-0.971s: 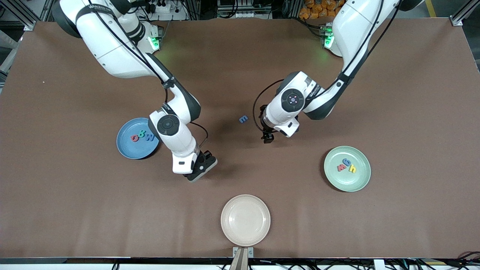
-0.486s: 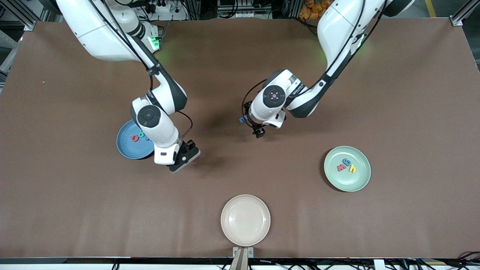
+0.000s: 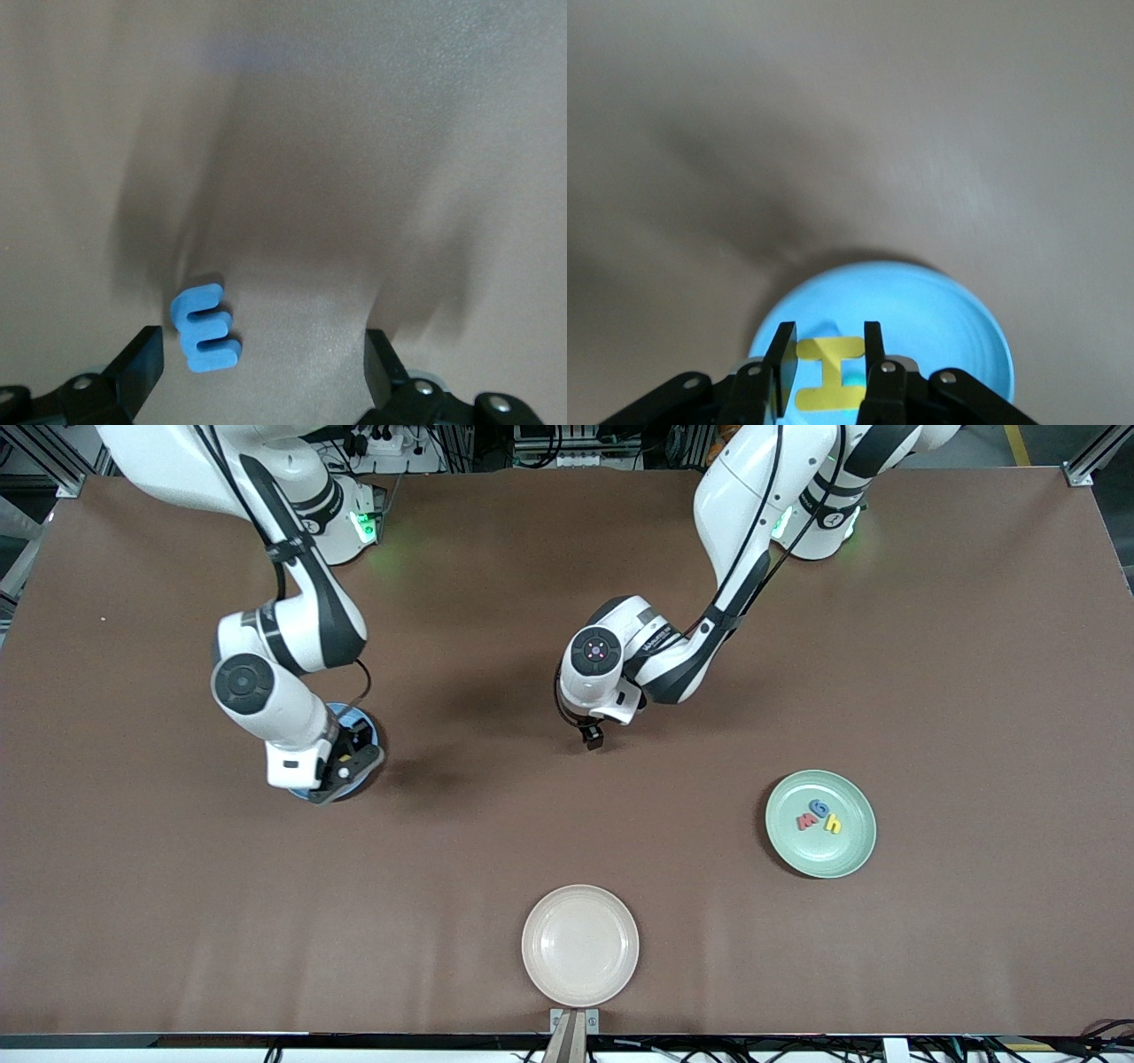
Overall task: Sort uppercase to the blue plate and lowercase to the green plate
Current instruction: 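Lower the H onto the blue plate while the left gripper grasps the m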
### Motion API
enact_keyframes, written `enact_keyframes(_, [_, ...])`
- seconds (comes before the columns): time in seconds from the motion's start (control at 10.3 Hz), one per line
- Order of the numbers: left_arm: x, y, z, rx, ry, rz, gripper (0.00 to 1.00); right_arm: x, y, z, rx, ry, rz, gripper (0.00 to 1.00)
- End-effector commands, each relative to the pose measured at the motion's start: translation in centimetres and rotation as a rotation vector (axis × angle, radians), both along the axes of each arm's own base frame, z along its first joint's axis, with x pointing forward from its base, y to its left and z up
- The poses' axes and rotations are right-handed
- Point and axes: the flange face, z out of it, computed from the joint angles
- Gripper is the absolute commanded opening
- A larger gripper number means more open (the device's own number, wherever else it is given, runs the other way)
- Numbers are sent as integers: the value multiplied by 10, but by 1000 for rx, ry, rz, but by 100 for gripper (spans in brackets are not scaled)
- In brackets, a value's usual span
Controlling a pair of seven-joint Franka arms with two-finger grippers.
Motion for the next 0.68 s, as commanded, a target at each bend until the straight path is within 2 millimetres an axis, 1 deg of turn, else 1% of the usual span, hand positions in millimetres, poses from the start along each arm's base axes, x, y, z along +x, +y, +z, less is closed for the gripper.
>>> enact_keyframes(0.0, [-4, -6, 8, 53, -45, 177, 100, -25, -32, -9, 5, 40, 9, 22])
enact_keyframes(0.1, [1, -3, 12, 61, -61, 208, 100, -25, -46, -16, 0, 44, 6, 22])
enact_keyframes(0.19, [3, 0, 12, 81, -85, 250, 100, -25, -53, -22, -1, 35, -3, 22])
enact_keyframes(0.29, [2, 0, 18, 104, -132, 276, 100, -29, -54, -29, 2, 15, -5, 25])
enact_keyframes(0.39, [-2, 1, 29, 112, -163, 289, 100, -25, -60, -40, 6, -28, -15, 25])
enact_keyframes(0.49, [-14, -4, 34, 113, -169, 277, 100, -23, -60, -48, 5, -40, -24, 25])
enact_keyframes(0.58, [-16, -5, 34, 116, -168, 281, 100, -20, -61, -55, 9, -64, -28, 24])
